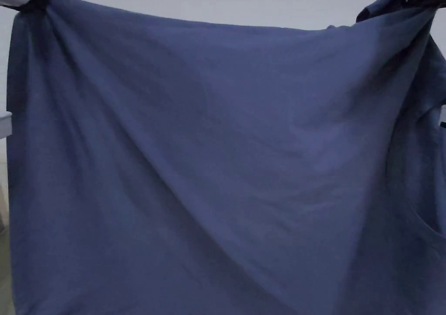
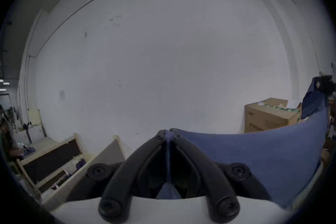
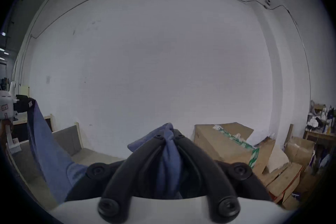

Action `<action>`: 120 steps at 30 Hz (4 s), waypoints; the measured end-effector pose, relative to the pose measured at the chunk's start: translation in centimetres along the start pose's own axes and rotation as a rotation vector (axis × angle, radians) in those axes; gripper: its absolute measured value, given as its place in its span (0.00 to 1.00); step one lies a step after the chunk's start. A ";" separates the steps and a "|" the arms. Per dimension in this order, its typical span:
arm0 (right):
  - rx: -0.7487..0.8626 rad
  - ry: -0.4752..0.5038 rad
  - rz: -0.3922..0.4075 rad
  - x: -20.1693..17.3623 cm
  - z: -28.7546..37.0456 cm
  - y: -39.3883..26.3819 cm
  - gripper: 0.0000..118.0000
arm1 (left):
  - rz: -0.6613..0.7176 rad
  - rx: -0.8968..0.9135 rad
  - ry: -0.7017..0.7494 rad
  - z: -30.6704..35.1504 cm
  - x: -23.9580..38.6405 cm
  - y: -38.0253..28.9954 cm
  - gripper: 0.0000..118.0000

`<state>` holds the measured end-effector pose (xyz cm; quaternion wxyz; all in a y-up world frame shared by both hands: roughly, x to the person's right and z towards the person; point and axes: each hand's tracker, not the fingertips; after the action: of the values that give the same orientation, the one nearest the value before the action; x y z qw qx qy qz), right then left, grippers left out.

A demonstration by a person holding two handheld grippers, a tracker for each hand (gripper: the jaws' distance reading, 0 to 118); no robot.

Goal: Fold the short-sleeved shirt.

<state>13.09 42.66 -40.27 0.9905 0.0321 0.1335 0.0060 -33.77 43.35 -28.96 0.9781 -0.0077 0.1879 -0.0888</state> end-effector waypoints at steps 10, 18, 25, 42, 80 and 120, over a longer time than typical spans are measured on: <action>-0.110 -0.053 0.048 -1.0 -17.2 -3.1 0.03 | 0.064 -0.132 -0.005 -19.2 1.4 -3.9 0.01; -0.185 -0.092 0.106 -2.1 -27.0 -9.7 0.03 | 0.031 -0.167 0.037 -26.5 3.3 -10.6 0.01; -0.351 -0.010 0.106 -3.2 -29.4 -22.6 0.03 | -0.084 -0.242 0.013 -27.8 5.1 -23.5 0.01; -0.673 0.093 -0.030 -3.7 -12.5 -50.7 0.03 | 0.024 -0.512 -0.137 -13.2 7.1 -46.8 0.01; -0.813 0.094 -0.123 0.7 22.9 -52.7 0.99 | -0.024 -0.841 -0.237 21.1 1.4 -51.9 0.93; -0.561 0.031 -0.116 -8.1 29.2 -44.6 0.00 | 0.077 -1.217 -0.218 14.7 4.2 -63.9 0.86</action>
<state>13.12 -3.83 -12.93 0.9572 -0.2511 0.1434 -0.0134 -35.46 -20.56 -13.77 0.8145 -0.5664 0.1041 0.0707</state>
